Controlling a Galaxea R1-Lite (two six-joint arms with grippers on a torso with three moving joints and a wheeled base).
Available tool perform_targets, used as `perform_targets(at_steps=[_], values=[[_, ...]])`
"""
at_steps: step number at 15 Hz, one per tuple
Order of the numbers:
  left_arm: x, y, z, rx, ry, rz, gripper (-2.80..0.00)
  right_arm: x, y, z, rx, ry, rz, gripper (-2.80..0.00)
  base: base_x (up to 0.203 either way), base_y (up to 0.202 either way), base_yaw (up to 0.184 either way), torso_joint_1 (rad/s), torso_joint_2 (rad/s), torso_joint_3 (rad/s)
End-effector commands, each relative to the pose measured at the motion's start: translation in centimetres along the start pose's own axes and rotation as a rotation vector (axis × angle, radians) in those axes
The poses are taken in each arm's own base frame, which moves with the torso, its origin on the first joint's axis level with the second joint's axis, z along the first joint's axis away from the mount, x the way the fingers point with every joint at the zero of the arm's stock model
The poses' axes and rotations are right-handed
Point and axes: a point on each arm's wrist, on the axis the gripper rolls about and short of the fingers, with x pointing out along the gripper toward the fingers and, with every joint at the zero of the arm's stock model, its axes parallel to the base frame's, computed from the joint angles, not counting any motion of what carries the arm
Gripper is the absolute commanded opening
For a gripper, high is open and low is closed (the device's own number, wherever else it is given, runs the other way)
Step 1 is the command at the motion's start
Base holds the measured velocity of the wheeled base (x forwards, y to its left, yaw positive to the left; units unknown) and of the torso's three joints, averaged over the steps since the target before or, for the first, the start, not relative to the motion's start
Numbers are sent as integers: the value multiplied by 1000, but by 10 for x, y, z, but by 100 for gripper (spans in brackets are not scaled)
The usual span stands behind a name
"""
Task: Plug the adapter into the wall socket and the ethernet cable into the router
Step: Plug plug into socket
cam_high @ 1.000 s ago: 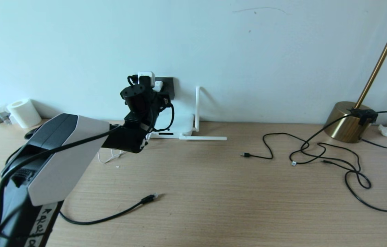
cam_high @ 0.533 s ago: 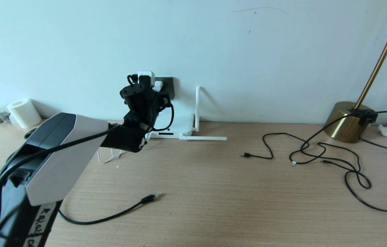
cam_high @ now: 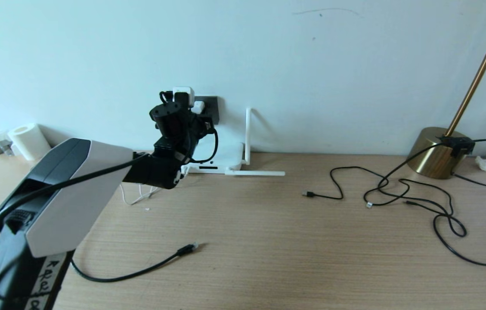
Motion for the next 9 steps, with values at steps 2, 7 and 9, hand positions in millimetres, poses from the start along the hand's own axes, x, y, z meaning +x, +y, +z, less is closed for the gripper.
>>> perform_targets(at_steps=[2, 7, 9], values=[[-1, 1, 8, -5, -24, 4, -280, 0, 0, 0, 1, -1, 0, -280, 0, 0, 0, 0, 0, 0], [0, 1, 6, -3, -16, 1, -280, 0, 0, 0, 0, 0, 1, -280, 0, 0, 0, 0, 0, 0], [0, 0, 5, -2, -13, 1, -280, 0, 0, 0, 1, -1, 0, -280, 0, 0, 0, 0, 0, 0]])
